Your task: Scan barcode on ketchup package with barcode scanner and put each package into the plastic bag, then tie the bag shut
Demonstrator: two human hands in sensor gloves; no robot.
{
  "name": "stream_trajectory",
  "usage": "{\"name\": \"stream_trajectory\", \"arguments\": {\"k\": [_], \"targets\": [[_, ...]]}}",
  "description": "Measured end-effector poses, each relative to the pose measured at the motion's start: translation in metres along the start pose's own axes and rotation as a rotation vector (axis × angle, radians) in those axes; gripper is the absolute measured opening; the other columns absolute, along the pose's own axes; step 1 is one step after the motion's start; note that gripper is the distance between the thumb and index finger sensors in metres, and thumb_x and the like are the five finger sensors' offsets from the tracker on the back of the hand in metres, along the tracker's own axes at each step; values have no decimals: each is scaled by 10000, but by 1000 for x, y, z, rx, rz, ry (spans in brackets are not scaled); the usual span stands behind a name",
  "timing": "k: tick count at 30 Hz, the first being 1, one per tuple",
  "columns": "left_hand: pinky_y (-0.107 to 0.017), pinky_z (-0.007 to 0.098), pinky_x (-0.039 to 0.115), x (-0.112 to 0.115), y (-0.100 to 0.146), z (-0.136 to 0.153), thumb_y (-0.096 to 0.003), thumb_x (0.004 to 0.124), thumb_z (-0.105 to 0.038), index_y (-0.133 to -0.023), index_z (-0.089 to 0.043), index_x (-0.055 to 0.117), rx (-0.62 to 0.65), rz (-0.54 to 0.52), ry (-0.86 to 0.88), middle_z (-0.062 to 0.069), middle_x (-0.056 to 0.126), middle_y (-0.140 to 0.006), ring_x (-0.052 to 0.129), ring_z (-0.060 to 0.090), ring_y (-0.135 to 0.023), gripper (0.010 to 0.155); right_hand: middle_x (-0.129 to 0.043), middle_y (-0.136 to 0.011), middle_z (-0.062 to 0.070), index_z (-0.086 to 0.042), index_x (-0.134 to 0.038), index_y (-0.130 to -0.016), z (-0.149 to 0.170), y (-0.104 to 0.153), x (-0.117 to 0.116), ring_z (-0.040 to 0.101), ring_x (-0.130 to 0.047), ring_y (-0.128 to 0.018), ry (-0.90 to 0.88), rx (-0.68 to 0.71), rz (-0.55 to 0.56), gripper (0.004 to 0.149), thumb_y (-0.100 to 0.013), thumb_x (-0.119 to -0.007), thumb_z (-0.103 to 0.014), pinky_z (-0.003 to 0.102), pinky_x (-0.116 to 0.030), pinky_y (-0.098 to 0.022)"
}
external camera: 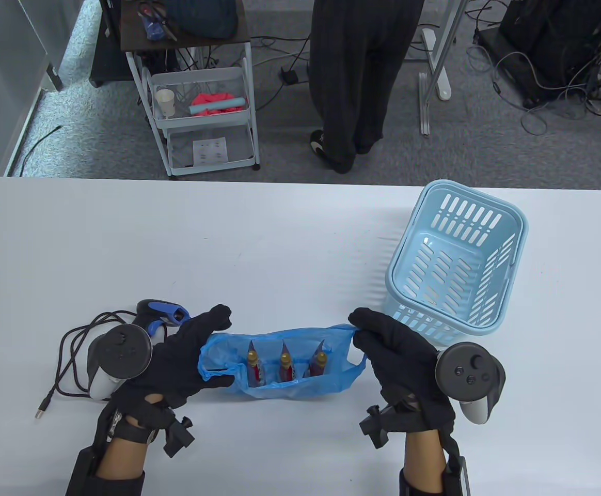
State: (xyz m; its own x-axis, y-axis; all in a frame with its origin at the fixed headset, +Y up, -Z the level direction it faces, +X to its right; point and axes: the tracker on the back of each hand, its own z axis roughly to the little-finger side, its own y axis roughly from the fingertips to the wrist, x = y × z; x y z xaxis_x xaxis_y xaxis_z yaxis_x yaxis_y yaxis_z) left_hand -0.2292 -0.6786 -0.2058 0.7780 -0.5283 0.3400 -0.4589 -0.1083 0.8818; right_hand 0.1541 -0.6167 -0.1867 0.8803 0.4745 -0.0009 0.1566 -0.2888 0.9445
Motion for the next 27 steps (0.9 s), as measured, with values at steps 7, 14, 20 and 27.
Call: {"name": "stream_trajectory", "arguments": {"k": [7, 14, 20, 27], "targets": [[-768, 619, 587, 8, -7, 0, -446, 854, -414, -966, -338, 788, 16, -43, 25, -85, 816, -811, 843, 282, -839, 529, -897, -730, 108, -134, -758, -935, 0, 0, 0, 372, -885, -647, -4, 1, -3, 399, -549, -774, -232, 519, -736, -516], [-766, 612, 585, 10, -6, 5, -497, 775, -402, -885, -315, 843, 30, -54, 74, -84, 810, -802, 836, 288, -822, 403, -892, -748, 121, -129, -748, -948, 1, 0, 2, 385, -878, -662, -21, 8, -8, 418, -548, -777, -244, 528, -730, -526], [-777, 627, 548, 6, -2, 6, -519, 732, -399, -910, -336, 795, 55, -59, 110, -49, 735, -962, 753, 330, -959, 401, -818, -899, 193, -116, -681, -1015, 3, 10, 12, 458, -813, -781, -38, 63, -23, 519, -547, -786, -315, 587, -676, -594], [-770, 627, 553, 8, 0, 10, -533, 703, -399, -924, -331, 769, 65, -74, 167, -19, 718, -996, 743, 353, -970, 402, -656, -1074, 218, -123, -554, -1097, 24, 39, 26, 507, -687, -918, -59, 81, -45, 653, -541, -792, -370, 645, -588, -663]]}}
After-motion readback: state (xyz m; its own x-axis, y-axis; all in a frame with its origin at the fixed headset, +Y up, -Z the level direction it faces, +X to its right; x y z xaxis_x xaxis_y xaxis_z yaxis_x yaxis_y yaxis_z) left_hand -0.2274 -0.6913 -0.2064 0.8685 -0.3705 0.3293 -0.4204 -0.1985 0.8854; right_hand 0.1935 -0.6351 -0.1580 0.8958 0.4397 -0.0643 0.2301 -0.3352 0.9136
